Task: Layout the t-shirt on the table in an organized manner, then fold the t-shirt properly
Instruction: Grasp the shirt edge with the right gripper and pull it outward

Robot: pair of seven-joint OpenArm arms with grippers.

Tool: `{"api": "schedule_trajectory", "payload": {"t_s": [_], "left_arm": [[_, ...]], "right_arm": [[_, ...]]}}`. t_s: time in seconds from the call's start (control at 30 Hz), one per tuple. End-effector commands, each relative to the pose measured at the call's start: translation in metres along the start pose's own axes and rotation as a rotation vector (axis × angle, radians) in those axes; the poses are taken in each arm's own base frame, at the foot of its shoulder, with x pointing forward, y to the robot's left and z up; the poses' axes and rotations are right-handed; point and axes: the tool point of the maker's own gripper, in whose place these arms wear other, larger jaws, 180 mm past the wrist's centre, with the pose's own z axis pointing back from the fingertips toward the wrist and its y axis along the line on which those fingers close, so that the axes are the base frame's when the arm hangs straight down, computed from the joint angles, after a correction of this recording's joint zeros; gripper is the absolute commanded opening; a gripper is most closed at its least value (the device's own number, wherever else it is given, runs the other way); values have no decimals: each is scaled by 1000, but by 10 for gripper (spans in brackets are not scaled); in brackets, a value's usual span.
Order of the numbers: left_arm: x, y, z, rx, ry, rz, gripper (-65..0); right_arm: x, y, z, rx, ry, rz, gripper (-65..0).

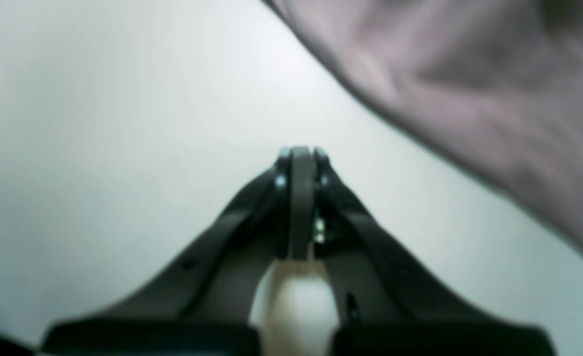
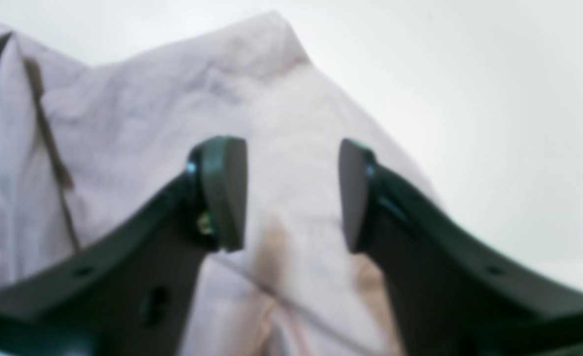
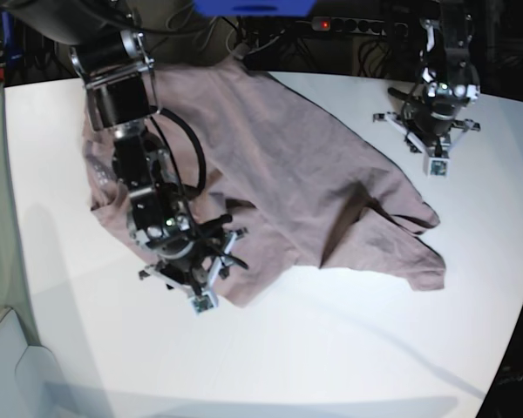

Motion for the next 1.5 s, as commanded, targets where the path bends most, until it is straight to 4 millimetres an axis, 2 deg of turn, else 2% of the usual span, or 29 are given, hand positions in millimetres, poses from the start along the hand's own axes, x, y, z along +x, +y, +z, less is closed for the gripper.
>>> {"api": "schedule_trajectory", "payload": {"t_s": [0.0,0.1,0.2,0.27,0.4,0.53,0.67,0.83,1.03,1.17,1.23,1.33,1.43,1.47], "left_arm": [[21,7,12,24,-80,-4,-649],[54,15,38,54,-185,-10,-649],[73,16,44,61,-237,-14,-649],[88,18,37,65,-262,-4,-649],[93,23,2,59,-221,40,-649],[87,24,-26,48,-162,82,-649],[72,24,-41,44,-105,100,-649],[55,25,-49,42,-60,106,-649],[31,25,-46,46,-18,102,-649],[21,26,-47,48,6,104,-649],[8,26,-49,46,36,108,-649],[-2,25,-52,44,63,113,-649],[-9,25,-50,43,77,112,-649],[-16,24,-49,43,89,111,-649]], "right_arm": [[24,-6,2,-14,-66,3,-437],[26,-6,2,-13,-71,2,-535],[30,2,2,0,-81,-7,-628],[28,3,1,2,-73,-11,-650],[23,7,-2,10,-60,-11,-650],[20,5,-6,8,-44,-17,-650],[21,1,-19,8,-11,-19,-650],[14,-9,-42,4,43,-24,-650],[-11,-21,-61,-6,116,-36,-650],[-34,-54,-61,-57,171,-95,-650],[-50,-85,-55,-107,195,-140,-650],[-60,-124,-47,-169,214,-194,-650],[-72,-176,-30,-254,226,-231,-650],[-75,-187,-26,-274,227,-241,-650]]}}
